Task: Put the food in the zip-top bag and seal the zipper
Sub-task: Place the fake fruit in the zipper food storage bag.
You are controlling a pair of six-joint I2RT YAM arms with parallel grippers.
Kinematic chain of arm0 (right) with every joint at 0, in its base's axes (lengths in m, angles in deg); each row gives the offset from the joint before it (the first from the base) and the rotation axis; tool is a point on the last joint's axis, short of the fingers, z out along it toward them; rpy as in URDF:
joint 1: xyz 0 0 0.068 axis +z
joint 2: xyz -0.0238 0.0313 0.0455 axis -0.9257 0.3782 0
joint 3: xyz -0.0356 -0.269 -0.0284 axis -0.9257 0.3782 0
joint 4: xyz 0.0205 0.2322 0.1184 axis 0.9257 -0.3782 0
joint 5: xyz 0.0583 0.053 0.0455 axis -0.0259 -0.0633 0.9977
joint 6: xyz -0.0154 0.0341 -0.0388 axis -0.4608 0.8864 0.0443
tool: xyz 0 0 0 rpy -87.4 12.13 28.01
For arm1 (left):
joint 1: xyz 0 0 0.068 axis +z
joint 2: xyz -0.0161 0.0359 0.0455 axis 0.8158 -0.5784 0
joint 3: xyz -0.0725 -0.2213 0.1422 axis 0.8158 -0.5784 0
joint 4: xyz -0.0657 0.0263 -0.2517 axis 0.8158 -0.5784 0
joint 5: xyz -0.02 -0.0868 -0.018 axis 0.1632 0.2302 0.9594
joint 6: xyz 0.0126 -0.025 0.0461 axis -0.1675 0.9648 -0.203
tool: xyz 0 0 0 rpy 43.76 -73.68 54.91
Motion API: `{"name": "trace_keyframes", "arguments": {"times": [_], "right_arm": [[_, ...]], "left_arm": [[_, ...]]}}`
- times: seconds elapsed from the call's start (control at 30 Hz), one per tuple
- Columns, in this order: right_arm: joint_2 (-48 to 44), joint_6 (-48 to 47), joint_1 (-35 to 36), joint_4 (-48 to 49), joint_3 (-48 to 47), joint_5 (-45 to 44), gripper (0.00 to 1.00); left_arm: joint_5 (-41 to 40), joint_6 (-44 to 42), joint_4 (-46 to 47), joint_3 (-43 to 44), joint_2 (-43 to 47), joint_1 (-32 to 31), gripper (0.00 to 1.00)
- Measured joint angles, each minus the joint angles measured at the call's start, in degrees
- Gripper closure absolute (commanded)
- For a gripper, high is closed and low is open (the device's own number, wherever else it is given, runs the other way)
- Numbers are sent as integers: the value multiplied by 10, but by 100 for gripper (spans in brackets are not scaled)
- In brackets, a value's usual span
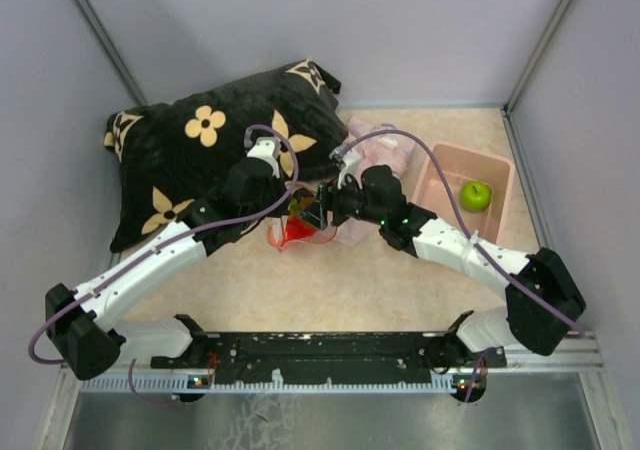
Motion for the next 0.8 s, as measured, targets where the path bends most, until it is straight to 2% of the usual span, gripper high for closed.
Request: {"name": "trace_keyframes", "arguments": {"times": [0.37,0.57,0.8], "right_arm": [[82,25,4,115,25,-45,44],[122,52,13,172,24,-74,38],[168,78,17,203,12,-94,25]], "left_arm": [[11,9,-4,10,-11,0,100],[13,10,-8,16,-11,0,100],[22,15,-9,16,-15,0,100]]}}
